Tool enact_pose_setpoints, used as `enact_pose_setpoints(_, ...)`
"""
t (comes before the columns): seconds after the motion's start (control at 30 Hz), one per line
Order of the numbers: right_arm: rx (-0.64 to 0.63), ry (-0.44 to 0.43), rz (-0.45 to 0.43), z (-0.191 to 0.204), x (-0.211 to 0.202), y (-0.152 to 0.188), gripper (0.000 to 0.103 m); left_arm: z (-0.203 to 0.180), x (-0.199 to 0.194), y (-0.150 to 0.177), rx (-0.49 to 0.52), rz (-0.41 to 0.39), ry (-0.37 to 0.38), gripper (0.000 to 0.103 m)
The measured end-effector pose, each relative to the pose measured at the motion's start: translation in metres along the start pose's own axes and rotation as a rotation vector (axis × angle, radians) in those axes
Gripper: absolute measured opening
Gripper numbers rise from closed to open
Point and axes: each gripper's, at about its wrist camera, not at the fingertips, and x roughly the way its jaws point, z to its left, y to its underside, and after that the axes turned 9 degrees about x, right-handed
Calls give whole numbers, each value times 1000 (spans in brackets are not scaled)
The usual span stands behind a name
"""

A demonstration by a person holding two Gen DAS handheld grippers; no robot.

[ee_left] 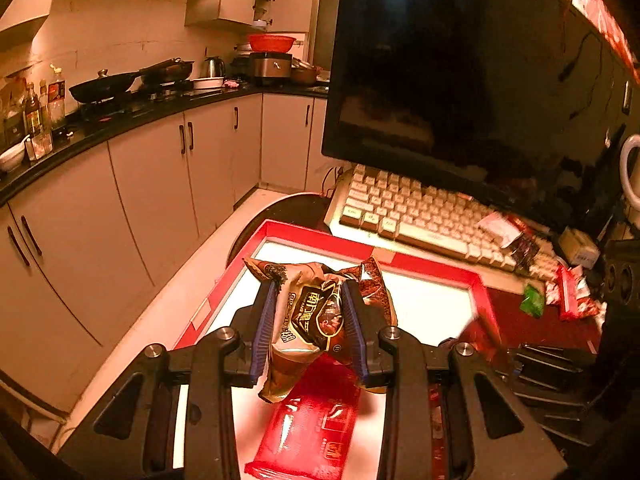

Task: Organize snacks
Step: 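Open the left tool over the tray while the right tool releases its packet there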

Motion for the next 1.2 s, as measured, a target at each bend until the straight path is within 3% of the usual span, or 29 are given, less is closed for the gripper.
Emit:
enact_pose_setpoints(0.13,-12,32,28,1,11,2,19,-2,4,1,14,7,-23,31)
enact_pose_setpoints(0.2,-2,47,49,-1,13,2,41,-3,2,0,23,1,-56,33)
enact_pose_setpoints(0.33,8,58,5,-7,0,-1,52,-6,-10,-2,31,-46,-129,60)
enact_pose_setpoints(0.43,29,67,-43,-20,-18,-5,57,-11,-19,-4,35,-71,-151,62)
enact_pose_setpoints(0.57,68,100,-85,-42,-40,-8,60,-32,-25,-5,59,-86,-118,74)
enact_pose_setpoints(1.0,275,294,-293,-170,-177,-6,71,-138,-34,-10,253,-86,-5,79)
enact_pose_setpoints(1.2,400,356,-381,-228,-226,-19,73,-156,-35,-36,251,-72,35,79)
